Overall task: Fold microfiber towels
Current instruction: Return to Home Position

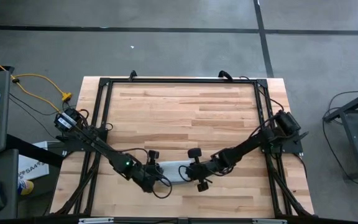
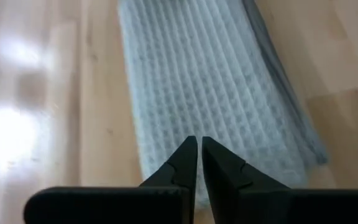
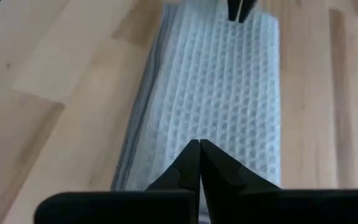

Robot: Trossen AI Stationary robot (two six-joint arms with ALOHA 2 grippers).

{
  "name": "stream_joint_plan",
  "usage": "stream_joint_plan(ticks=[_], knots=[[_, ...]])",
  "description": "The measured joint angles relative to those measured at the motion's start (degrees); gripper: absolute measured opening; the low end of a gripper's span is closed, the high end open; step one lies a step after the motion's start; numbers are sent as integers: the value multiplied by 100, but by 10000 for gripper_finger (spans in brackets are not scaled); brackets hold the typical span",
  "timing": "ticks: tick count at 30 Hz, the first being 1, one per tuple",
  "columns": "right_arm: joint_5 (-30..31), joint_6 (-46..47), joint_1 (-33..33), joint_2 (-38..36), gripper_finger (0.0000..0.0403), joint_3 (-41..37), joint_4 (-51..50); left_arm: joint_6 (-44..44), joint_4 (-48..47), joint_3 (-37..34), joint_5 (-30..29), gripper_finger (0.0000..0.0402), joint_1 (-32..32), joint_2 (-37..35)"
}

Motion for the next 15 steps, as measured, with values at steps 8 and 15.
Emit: stream_joint_plan(ticks=[8, 15], knots=[[708, 55, 33, -763, 2, -3, -266, 111, -515, 296, -414, 24, 0, -586], [754, 325, 80, -1775, 2, 2, -521, -14, -1106, 313, 180, 24, -77, -1529]])
